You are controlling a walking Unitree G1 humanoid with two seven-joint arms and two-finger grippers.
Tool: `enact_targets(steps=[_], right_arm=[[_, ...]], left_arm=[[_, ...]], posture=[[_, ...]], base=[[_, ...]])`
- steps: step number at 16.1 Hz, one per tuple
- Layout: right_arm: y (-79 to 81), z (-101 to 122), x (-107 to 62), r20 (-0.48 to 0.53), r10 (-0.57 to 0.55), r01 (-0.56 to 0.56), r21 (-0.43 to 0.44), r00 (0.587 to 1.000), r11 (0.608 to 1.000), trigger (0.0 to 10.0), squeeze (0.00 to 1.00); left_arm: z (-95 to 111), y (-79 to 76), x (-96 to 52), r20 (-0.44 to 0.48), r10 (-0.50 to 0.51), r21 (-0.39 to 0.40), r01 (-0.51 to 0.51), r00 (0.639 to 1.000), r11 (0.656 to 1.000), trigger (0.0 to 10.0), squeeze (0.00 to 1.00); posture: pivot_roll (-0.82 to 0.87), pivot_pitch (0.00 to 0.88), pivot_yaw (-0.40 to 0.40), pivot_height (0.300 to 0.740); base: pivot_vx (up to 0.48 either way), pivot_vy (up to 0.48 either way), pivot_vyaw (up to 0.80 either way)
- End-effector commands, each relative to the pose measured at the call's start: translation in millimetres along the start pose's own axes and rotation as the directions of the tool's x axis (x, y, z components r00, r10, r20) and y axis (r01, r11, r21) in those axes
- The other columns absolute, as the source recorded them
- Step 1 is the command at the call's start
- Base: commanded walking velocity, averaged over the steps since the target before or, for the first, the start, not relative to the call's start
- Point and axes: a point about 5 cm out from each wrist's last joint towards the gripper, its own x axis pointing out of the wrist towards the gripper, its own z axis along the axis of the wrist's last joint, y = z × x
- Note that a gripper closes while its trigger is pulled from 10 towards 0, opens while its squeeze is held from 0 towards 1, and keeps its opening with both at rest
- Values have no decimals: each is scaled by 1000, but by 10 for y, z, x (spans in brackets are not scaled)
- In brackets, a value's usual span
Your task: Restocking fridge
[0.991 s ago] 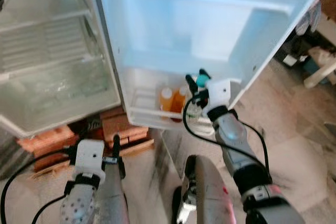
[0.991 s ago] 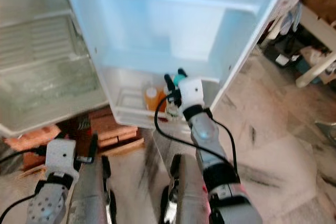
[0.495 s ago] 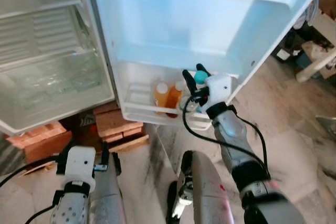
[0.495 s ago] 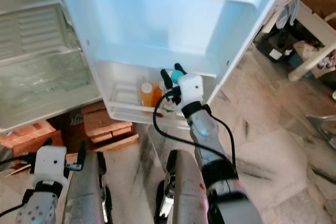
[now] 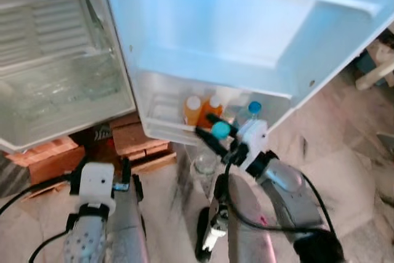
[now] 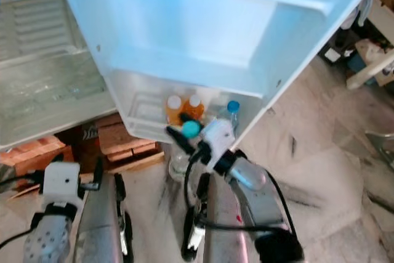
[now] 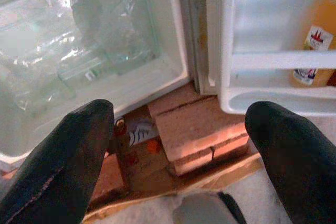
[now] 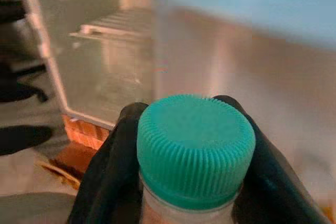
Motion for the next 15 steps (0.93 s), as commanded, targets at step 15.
enact_targets(steps=[15], right_arm=[[228,-101,488,61,102,-35,-673,993,739,10000,0]], left_arm=[[5,-2,36,2,-6,6,6,1000,1000,10000,0]], posture=[[275,274,-108,563]], base=[[0,0,0]])
